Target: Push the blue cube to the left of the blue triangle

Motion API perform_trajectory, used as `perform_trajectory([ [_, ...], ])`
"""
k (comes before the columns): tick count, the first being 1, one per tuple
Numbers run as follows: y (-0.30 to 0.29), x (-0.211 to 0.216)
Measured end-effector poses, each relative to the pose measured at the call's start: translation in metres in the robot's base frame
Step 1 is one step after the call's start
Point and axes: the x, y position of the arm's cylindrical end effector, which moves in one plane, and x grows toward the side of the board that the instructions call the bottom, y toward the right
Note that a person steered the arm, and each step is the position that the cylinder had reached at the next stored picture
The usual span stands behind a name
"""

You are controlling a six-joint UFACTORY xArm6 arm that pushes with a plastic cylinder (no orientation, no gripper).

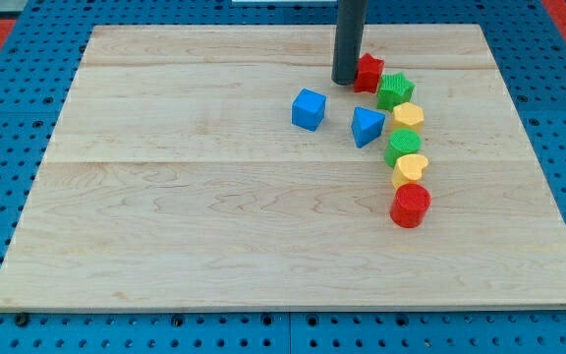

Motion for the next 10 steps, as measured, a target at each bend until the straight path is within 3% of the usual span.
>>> perform_trajectory([
  [2, 0.016, -0.036],
  [3, -0.014, 0.011],
  [4, -0.074, 0.047],
  [5, -0.186, 0.068],
  [6, -0.181, 0.115],
  [7, -0.152, 0.131],
  [8, -0.053, 0.124],
  [9, -0.084, 0.083],
  [10, -0.092, 0.09],
])
